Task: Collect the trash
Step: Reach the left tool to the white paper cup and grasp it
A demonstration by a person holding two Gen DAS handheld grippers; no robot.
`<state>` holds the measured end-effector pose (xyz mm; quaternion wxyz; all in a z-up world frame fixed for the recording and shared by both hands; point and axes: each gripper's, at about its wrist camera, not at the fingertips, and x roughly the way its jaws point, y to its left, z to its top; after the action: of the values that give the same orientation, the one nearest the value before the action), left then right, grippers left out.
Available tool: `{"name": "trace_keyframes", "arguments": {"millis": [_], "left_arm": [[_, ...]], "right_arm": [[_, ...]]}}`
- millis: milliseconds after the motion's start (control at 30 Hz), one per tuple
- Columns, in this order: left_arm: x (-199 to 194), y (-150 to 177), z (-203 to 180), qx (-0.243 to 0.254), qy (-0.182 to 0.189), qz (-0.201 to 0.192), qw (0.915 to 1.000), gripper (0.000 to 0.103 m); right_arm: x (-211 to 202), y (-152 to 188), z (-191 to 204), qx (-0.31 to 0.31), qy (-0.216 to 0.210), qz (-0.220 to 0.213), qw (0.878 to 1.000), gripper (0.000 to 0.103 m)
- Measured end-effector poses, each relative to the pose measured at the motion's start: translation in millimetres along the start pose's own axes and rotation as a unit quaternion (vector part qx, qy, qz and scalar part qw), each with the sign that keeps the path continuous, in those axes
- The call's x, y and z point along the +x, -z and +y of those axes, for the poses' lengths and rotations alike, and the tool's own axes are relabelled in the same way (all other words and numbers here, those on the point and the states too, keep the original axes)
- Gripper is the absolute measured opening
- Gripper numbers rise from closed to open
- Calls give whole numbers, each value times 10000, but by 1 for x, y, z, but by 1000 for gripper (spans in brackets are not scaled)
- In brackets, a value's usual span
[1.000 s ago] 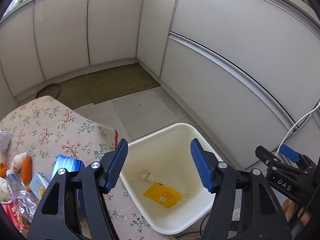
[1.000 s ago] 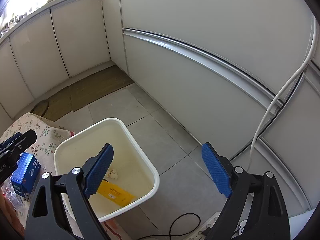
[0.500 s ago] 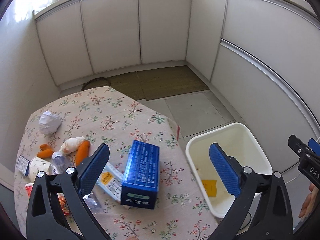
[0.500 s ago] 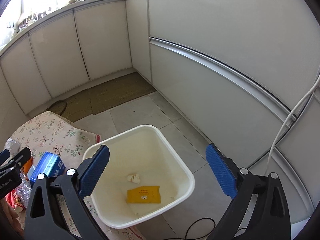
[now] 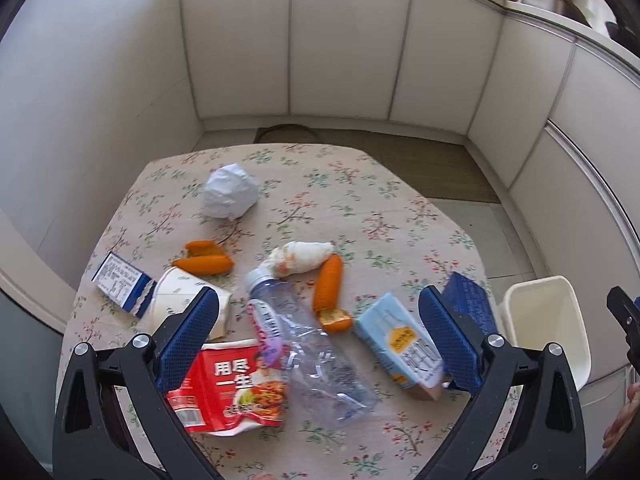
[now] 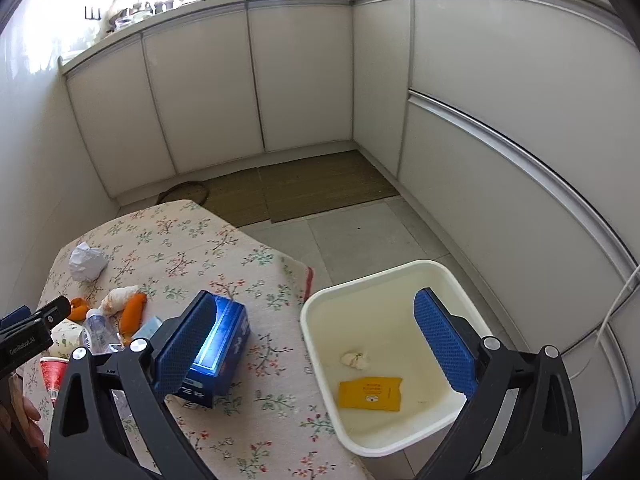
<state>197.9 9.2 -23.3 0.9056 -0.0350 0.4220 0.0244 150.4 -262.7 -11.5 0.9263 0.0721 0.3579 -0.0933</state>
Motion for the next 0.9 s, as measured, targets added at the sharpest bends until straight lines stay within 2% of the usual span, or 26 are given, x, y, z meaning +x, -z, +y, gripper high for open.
{"name": "trace_keyframes", "arguments": {"millis": [133, 233, 300, 433, 567, 633, 700, 733, 800, 833, 900], "left_arm": [[16, -1, 50, -374, -189, 218, 9989, 96], [42, -2, 83, -562, -65, 731, 9957, 96], [68, -1, 105, -696, 96, 1239, 9898, 96], [95, -2, 141, -858, 214, 1546, 9840, 94], [113, -2, 166, -1259, 800, 1810, 9721, 77], [119, 0, 167, -1283, 1036, 1903, 9678, 71], [123, 2, 165, -1254, 1206, 1988, 9645, 58], [124, 3, 163, -1250, 1319, 2033, 9621, 55], [124, 4, 161, -1244, 1496, 2053, 9592, 38], [122, 3, 160, -1257, 1648, 2045, 9567, 34], [116, 2, 155, -1268, 1922, 2002, 9523, 17]], "right_arm": [[5, 2, 34, -213, -188, 103, 9995, 96], [8, 7, 54, -380, -288, 202, 9987, 96], [10, 10, 67, -474, -365, 266, 9979, 96], [18, 15, 83, -683, -526, 374, 9956, 96], [28, 18, 99, -862, -845, 525, 9913, 96], [34, 20, 107, -945, -1032, 643, 9881, 96], [38, 22, 114, -1032, -1172, 734, 9850, 96], [40, 23, 118, -1072, -1240, 757, 9836, 96], [42, 25, 126, -1177, -1418, 808, 9796, 96], [44, 26, 130, -1224, -1499, 823, 9776, 96], [47, 26, 138, -1314, -1616, 862, 9743, 96]]}}
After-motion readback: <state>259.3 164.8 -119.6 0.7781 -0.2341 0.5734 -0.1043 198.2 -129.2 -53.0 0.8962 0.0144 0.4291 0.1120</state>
